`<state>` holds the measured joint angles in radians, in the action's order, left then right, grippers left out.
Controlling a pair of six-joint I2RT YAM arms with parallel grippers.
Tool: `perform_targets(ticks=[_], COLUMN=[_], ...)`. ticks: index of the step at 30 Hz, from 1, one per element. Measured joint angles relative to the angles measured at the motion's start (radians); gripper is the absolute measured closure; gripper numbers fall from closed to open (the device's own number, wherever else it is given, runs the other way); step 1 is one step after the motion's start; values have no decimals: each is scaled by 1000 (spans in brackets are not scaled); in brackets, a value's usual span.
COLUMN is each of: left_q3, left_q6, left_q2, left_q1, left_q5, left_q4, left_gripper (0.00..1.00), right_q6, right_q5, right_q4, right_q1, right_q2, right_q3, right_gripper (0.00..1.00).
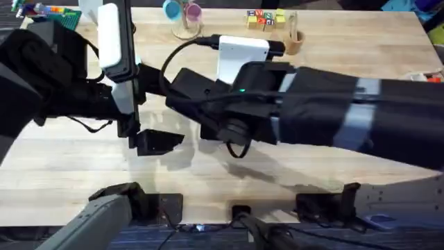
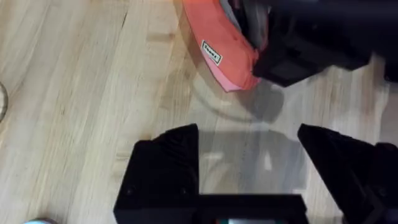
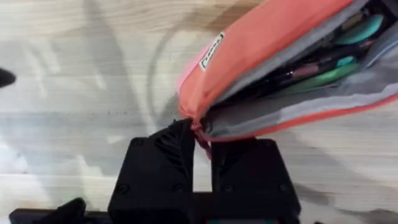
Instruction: Unzip the bag, pick up the pens from the table one at a time and place them inside, then zip the bag closed.
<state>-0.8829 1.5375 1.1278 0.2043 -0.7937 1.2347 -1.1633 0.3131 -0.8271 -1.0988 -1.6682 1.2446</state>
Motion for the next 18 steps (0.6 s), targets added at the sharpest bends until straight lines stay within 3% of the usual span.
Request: perform_targets(ticks=[7, 11, 18], left_q3=[0, 0, 0], left_q6=[0, 0, 0], left_q2=[0, 0, 0], left_q1=[0, 0, 0], left_q5=[0, 0, 0], left_q4=[0, 0, 0], left_gripper=[7, 8, 6], right_q6=[3, 5, 12], right_q5=[-8, -10, -16], right_q4=[-12, -16, -17], right_q1=[0, 0, 8], right_q2=[50, 54, 72], right_q3=[0, 0, -3], right_gripper=[875, 961, 968])
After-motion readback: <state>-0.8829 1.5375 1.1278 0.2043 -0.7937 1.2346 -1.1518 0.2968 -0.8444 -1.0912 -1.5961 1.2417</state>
